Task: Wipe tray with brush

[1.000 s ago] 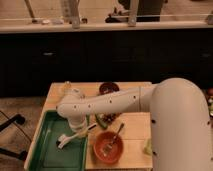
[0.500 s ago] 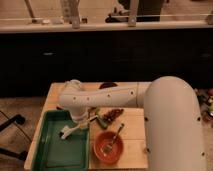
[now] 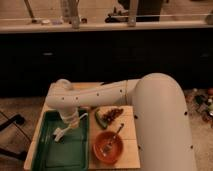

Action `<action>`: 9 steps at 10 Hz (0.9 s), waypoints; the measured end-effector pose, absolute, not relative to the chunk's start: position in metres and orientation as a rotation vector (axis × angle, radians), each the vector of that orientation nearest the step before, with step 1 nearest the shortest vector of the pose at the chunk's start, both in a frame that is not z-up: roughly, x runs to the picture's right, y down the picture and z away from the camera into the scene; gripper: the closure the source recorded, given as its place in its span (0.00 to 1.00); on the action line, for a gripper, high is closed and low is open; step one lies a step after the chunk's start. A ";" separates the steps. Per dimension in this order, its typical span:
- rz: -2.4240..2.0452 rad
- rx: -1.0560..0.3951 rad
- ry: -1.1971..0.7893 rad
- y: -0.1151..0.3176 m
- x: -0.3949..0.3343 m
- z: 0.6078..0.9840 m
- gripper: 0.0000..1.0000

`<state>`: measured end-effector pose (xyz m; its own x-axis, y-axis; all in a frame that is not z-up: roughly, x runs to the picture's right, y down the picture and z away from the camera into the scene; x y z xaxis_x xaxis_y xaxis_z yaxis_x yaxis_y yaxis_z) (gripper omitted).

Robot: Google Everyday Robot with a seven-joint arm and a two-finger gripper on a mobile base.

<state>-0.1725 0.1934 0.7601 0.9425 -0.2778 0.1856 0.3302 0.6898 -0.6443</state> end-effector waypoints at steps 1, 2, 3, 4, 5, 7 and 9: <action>-0.353 -0.736 -0.078 0.197 -0.174 0.756 1.00; -0.377 -0.730 -0.083 0.201 -0.176 0.750 1.00; -0.399 -0.732 -0.087 0.210 -0.180 0.743 1.00; -0.413 -0.738 -0.085 0.218 -0.180 0.736 1.00; -0.420 -0.742 -0.080 0.225 -0.177 0.732 1.00; -0.402 -0.756 -0.057 0.230 -0.156 0.731 1.00; -0.360 -0.765 -0.030 0.228 -0.134 0.734 1.00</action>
<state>-0.1337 0.2279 0.7336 0.9386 -0.3077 0.1559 0.3291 0.6633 -0.6721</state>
